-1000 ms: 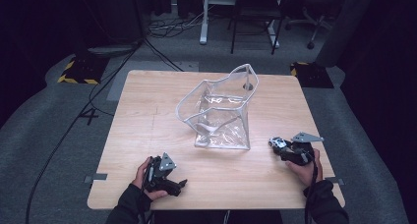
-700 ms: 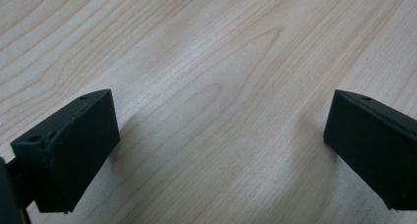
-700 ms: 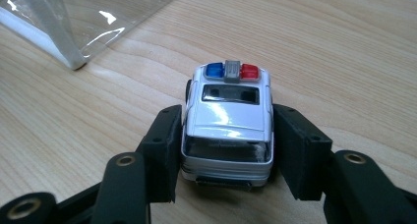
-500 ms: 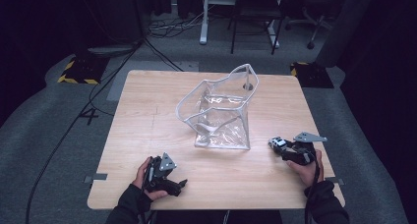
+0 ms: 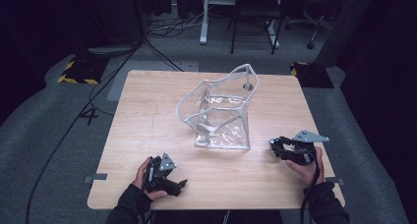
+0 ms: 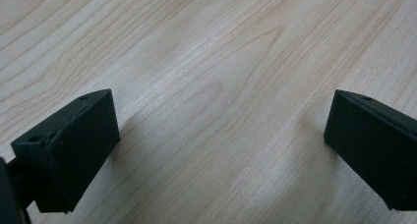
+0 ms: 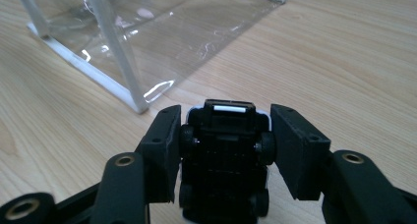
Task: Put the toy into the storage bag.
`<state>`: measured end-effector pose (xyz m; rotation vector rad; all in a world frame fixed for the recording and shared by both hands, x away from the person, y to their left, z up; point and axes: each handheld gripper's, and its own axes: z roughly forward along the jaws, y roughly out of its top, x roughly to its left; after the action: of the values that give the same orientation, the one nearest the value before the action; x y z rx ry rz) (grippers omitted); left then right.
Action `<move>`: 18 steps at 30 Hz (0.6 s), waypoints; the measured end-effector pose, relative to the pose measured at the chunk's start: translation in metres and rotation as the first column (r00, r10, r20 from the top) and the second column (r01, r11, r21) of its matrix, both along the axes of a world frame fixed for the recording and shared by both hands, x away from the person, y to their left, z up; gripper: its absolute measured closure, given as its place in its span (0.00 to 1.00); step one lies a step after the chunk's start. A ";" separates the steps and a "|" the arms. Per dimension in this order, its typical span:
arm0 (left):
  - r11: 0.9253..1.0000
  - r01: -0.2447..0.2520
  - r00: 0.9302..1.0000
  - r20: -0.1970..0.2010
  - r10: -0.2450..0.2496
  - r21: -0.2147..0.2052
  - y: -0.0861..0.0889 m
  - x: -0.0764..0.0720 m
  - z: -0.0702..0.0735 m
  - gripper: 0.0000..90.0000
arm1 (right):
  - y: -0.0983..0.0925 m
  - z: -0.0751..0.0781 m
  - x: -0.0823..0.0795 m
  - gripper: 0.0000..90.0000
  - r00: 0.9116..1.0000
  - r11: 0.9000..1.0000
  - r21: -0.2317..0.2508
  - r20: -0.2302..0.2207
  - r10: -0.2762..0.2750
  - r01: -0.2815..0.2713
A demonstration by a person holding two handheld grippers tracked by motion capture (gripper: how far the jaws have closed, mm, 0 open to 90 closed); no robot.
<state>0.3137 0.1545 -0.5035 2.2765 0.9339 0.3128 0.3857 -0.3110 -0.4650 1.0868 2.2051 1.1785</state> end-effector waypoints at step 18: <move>1.000 -0.003 1.000 0.002 0.003 0.000 0.000 0.000 0.000 0.00 | 0.010 0.016 -0.007 0.53 0.998 0.999 0.017 0.047 0.028 -0.029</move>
<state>0.3134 0.1546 -0.5036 2.2745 0.9367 0.3159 0.3789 -0.3012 -0.4489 1.0275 2.1848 1.2250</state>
